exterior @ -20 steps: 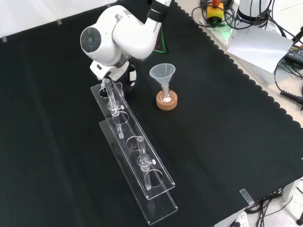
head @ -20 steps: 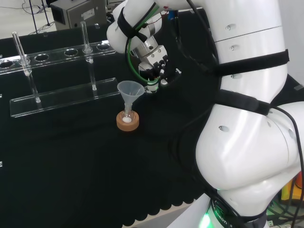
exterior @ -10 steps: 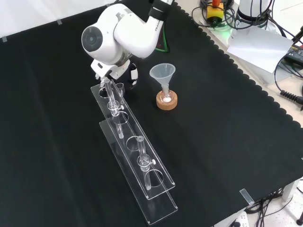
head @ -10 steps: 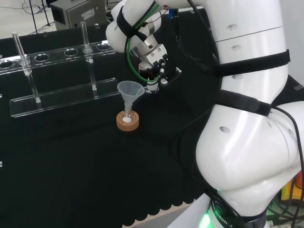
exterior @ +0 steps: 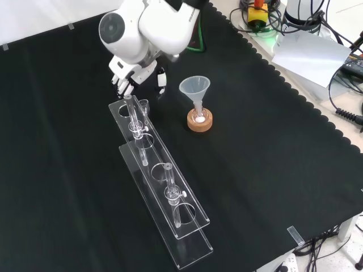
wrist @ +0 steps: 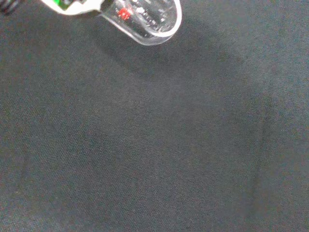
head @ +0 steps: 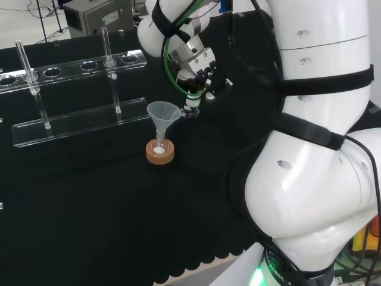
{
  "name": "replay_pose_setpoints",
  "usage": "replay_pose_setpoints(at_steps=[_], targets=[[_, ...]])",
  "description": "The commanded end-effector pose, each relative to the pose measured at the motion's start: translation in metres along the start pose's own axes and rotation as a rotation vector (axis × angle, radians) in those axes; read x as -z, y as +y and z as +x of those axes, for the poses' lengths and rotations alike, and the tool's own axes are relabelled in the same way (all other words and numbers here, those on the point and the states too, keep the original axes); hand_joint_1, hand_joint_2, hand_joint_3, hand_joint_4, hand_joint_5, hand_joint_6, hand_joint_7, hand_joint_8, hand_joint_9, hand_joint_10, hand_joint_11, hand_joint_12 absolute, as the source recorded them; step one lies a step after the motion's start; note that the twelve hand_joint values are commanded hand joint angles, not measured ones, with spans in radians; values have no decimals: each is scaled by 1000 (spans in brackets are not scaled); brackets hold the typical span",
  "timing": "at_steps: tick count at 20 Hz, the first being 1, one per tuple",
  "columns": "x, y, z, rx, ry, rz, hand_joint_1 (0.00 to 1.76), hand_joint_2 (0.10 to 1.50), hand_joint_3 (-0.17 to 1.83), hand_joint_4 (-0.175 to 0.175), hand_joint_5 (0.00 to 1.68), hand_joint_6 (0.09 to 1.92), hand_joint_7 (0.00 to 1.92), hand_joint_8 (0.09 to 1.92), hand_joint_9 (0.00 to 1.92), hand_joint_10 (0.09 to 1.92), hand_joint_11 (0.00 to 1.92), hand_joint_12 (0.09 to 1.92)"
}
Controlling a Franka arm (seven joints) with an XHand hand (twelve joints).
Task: Put the weighing funnel back on the table.
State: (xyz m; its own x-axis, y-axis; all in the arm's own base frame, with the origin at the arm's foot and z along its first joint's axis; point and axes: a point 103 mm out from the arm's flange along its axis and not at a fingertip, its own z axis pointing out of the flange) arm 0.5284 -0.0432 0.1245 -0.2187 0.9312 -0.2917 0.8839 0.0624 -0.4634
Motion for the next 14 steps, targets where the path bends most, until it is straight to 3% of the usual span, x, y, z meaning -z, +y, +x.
replay_pose_setpoints(at_steps=[1, 5, 14], targets=[[13, -33, -18, -47, 65, -53, 800, 631, 646, -41, 378, 383, 334, 686, 571, 598, 376, 1322], [24, -56, -22, -67, 91, -83, 786, 632, 648, -50, 371, 237, 359, 680, 593, 594, 402, 1320], [53, -111, -21, -109, 113, -139, 778, 635, 646, -51, 391, 149, 386, 675, 626, 579, 433, 1313]])
